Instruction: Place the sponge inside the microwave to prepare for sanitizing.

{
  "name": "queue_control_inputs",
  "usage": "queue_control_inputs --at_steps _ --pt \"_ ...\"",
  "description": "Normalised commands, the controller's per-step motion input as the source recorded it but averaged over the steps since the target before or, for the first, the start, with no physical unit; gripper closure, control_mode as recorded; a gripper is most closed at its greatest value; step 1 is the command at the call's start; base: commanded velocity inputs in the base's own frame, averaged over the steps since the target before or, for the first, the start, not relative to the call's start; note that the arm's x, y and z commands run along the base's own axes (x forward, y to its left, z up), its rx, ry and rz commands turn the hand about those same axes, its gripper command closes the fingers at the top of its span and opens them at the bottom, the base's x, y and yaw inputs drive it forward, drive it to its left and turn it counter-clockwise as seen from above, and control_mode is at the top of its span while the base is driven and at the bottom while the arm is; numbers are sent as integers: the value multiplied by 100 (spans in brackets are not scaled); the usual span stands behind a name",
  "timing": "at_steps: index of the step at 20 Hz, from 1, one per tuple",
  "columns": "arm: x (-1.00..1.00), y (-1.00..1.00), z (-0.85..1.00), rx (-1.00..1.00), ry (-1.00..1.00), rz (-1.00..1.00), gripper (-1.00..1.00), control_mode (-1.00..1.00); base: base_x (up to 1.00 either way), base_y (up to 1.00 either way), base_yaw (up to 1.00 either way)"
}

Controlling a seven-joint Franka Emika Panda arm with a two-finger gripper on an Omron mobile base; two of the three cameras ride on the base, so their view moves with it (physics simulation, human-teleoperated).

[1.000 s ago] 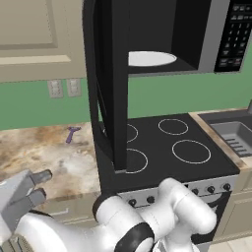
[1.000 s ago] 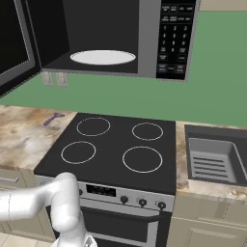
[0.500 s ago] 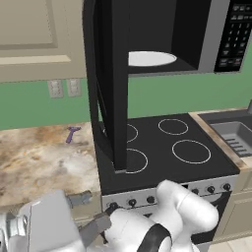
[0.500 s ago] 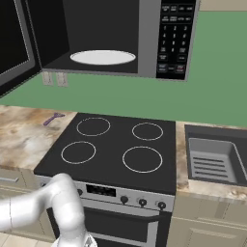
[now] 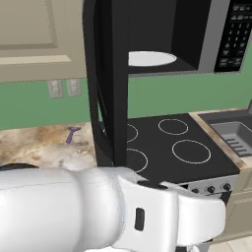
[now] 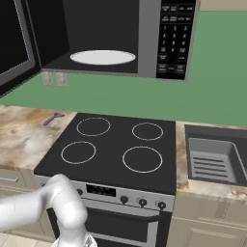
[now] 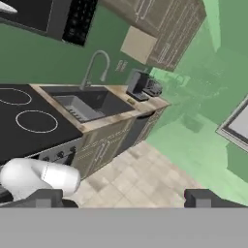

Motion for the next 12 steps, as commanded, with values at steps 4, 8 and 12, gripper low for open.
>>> queue_control_inputs --at_steps 4,8,12 --pt "0 -100 0 69 51 5 -100 -100 0 0 0" --pt "-8 -100 0 81 46 3 -100 -100 0 0 0" --pt "-21 -98 7 90 47 0 -100 -100 0 0 0"
